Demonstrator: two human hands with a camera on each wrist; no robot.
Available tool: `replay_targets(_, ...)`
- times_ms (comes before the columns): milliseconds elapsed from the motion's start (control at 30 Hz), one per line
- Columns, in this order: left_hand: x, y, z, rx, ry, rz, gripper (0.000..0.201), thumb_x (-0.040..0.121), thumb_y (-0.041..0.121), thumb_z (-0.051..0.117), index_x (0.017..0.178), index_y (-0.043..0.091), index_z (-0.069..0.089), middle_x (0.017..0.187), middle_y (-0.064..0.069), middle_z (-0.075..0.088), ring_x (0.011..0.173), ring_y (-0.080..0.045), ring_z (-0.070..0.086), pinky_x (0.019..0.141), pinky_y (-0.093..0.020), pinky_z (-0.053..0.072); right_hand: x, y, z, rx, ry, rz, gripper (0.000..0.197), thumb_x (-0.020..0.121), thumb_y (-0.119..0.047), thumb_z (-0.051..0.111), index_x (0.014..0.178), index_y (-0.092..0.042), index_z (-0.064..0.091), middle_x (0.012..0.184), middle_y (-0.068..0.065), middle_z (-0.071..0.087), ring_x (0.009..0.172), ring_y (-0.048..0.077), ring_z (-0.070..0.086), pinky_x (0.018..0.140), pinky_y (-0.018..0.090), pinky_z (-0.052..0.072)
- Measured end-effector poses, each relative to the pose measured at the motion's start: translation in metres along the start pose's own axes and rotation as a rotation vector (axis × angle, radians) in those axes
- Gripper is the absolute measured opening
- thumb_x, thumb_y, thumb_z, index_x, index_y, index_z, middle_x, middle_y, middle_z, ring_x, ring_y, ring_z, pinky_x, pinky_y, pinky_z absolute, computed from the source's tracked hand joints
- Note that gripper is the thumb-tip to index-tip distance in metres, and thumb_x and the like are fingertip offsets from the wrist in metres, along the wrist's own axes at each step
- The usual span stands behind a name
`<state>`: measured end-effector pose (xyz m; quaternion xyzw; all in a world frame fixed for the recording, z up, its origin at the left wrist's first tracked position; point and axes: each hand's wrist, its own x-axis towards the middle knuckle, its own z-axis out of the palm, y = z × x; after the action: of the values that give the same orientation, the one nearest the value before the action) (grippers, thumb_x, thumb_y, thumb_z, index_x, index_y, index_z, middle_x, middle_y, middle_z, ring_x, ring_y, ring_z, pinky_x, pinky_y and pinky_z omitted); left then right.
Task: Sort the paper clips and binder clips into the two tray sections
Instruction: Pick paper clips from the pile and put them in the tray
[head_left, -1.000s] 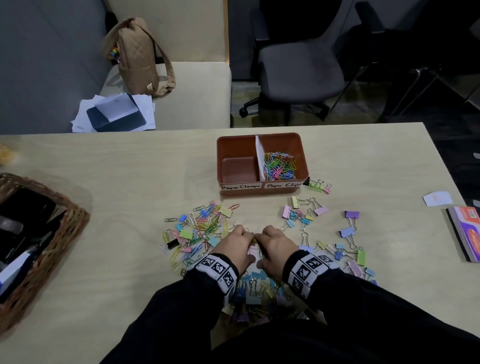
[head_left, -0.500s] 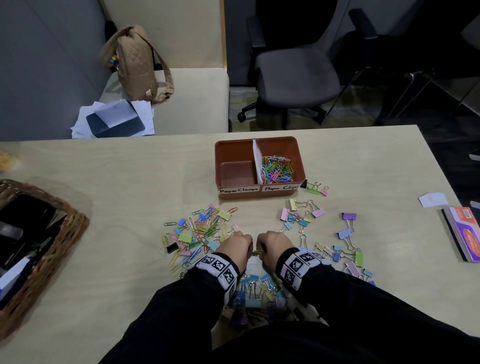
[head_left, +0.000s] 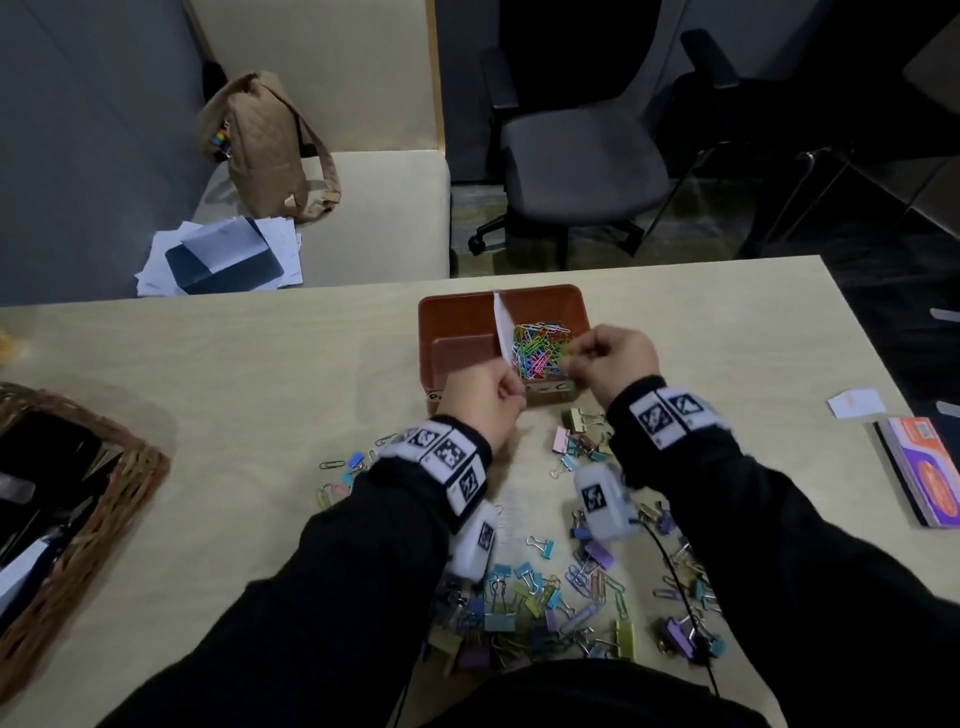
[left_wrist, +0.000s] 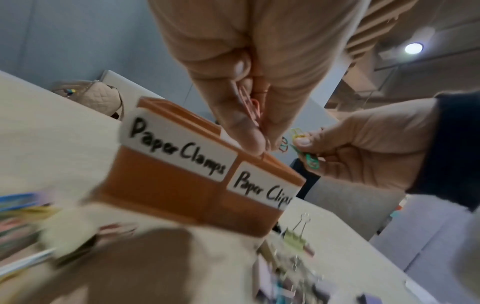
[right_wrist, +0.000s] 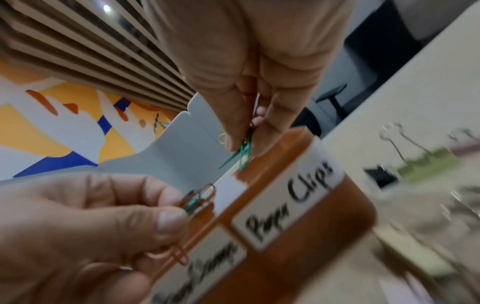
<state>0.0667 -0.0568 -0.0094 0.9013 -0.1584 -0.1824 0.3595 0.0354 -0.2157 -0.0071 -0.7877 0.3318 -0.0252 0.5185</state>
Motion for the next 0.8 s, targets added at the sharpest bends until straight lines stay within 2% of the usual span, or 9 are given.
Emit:
replay_targets(67, 0.016, 0.011, -0.005, -0.045, 0.043, -0.018, 0.012, 0.085, 0.011, 0.068, 0.079, 0.019, 0.062, 0.070, 0.011, 0.055, 0.066, -0.006, 0.055, 0.060, -0.014, 0.043, 0.016, -0.008, 0.002, 0.038, 0.010, 0.006, 0.021, 0.077, -0.008, 0.077, 0.066, -0.022, 0.066, 0.074, 0.005, 0.069, 0.069, 0.022, 0.066, 0.074, 0.038, 0.059)
replay_targets(167, 0.037, 0.023, -0.006, -0.119, 0.121, -0.048, 0.002, 0.088, 0.017, 0.065, 0.086, 0.017, 0.065, 0.073, 0.007, 0.059, 0.073, -0.013, 0.061, 0.071, -0.026, 0.052, 0.027, -0.004, 0.004, 0.031, 0.031, 0.001, 0.015, 0.086, -0.019, 0.069, 0.071, -0.021, 0.069, 0.077, 0.004, 0.071, 0.074, 0.021, 0.067, 0.079, 0.041, 0.058)
replay_targets(267, 0.048, 0.021, -0.002, -0.174, 0.131, -0.057, 0.017, 0.094, 0.016, 0.055, 0.103, 0.018, 0.069, 0.099, -0.001, 0.068, 0.091, -0.016, 0.064, 0.086, -0.030, 0.054, 0.023, 0.006, 0.000, 0.061, 0.054, 0.014, 0.015, 0.089, -0.020, 0.065, 0.076, -0.020, 0.070, 0.078, 0.006, 0.072, 0.080, 0.026, 0.070, 0.080, 0.041, 0.058)
replay_targets(367, 0.046, 0.013, 0.001, -0.233, 0.081, -0.073, 0.029, 0.096, 0.009, 0.045, 0.108, 0.020, 0.069, 0.111, -0.004, 0.067, 0.100, -0.018, 0.064, 0.090, -0.036, 0.055, 0.008, 0.021, -0.004, 0.111, 0.039, 0.026, 0.022, 0.091, -0.012, 0.062, 0.073, -0.023, 0.069, 0.078, 0.006, 0.072, 0.081, 0.028, 0.070, 0.082, 0.043, 0.058)
replay_targets(467, 0.036, 0.006, 0.001, -0.305, 0.037, -0.061, 0.032, 0.094, 0.004, 0.046, 0.101, 0.024, 0.070, 0.102, -0.001, 0.071, 0.097, -0.016, 0.067, 0.090, -0.039, 0.055, -0.010, 0.029, -0.007, 0.159, 0.057, 0.006, 0.022, 0.090, -0.003, 0.061, 0.079, -0.019, 0.070, 0.079, 0.008, 0.071, 0.075, 0.023, 0.067, 0.080, 0.039, 0.058)
replay_targets(533, 0.026, 0.001, -0.001, -0.325, 0.017, -0.052, 0.027, 0.091, 0.007, 0.053, 0.089, 0.029, 0.069, 0.084, 0.003, 0.072, 0.082, -0.015, 0.070, 0.080, -0.040, 0.059, -0.021, 0.032, -0.008, 0.160, 0.056, -0.015, 0.021, 0.087, -0.001, 0.063, 0.079, -0.019, 0.070, 0.077, 0.008, 0.070, 0.069, 0.019, 0.063, 0.071, 0.034, 0.057)
replay_targets(600, 0.011, -0.007, -0.006, -0.272, -0.016, -0.049, 0.021, 0.089, 0.010, 0.061, 0.086, 0.029, 0.069, 0.077, 0.003, 0.070, 0.069, -0.010, 0.068, 0.065, -0.034, 0.060, -0.031, 0.038, -0.008, 0.110, -0.002, -0.035, 0.019, 0.084, 0.001, 0.066, 0.079, -0.017, 0.070, 0.075, 0.003, 0.067, 0.064, 0.014, 0.060, 0.066, 0.027, 0.052)
replay_targets(700, -0.014, -0.029, -0.010, -0.140, -0.070, -0.055, 0.014, 0.087, 0.010, 0.066, 0.087, 0.023, 0.070, 0.079, 0.008, 0.066, 0.057, 0.004, 0.058, 0.053, -0.012, 0.050, -0.046, 0.053, 0.004, -0.069, -0.174, -0.072, 0.018, 0.080, 0.001, 0.071, 0.080, -0.017, 0.071, 0.077, -0.005, 0.067, 0.068, 0.004, 0.061, 0.068, 0.018, 0.048)
replay_targets(800, -0.039, -0.056, -0.004, 0.025, -0.126, -0.087, 0.009, 0.086, 0.015, 0.069, 0.088, 0.024, 0.071, 0.085, 0.013, 0.066, 0.074, 0.003, 0.058, 0.073, -0.011, 0.048, -0.063, 0.069, 0.024, -0.364, -0.389, -0.126, 0.011, 0.082, -0.007, 0.072, 0.084, -0.018, 0.072, 0.081, -0.007, 0.068, 0.075, 0.002, 0.063, 0.073, 0.015, 0.050)
